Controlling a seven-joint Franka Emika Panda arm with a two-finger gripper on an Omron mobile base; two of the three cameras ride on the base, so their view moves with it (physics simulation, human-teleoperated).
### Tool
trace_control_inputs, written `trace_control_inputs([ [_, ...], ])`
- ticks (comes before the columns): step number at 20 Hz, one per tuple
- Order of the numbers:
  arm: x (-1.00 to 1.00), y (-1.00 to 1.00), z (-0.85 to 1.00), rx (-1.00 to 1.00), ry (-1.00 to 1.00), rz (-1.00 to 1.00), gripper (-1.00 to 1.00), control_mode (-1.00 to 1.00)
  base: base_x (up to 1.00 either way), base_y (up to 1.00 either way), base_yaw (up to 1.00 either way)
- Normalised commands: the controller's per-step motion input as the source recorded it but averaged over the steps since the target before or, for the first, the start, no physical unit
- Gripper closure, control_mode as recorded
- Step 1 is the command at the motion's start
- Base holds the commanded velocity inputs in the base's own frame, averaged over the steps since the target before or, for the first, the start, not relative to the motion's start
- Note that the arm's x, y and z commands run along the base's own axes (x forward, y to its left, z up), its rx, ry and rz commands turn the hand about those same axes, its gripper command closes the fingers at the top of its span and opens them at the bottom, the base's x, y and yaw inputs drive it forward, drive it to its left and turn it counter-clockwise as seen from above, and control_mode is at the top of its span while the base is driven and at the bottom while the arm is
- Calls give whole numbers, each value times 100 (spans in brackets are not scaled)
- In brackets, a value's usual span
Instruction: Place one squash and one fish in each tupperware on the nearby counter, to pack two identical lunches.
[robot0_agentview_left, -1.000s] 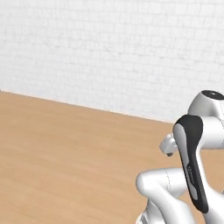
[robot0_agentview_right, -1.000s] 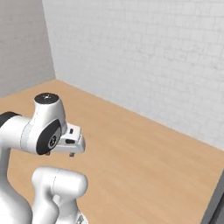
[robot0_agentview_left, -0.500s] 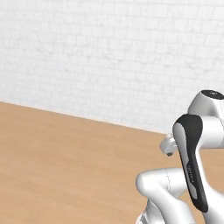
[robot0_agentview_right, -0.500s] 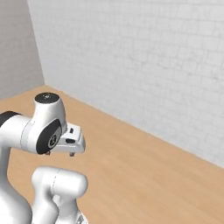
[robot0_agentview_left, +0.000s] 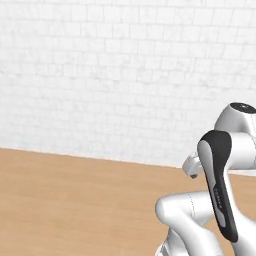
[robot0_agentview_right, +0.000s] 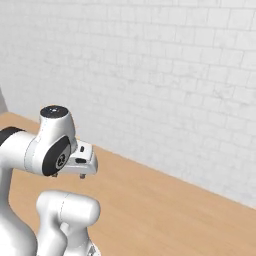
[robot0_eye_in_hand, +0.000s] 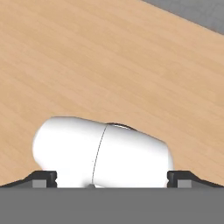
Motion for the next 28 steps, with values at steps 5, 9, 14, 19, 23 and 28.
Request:
trace_control_inputs([
  [5,0,0,0,0,0,0,-100,100,100,27,-48],
  [9,0,0,0,0,0,0,-100,100,95,56,-70],
  [14,0,0,0,0,0,0,-100,100,37,36,-93],
  [19,0,0,0,0,0,0,-100,100,32,41,-91],
  [23,0,0,0,0,0,0,-100,100,37,66,-80],
  [28,0,0,0,0,0,0,-100,100,45,44,-83],
])
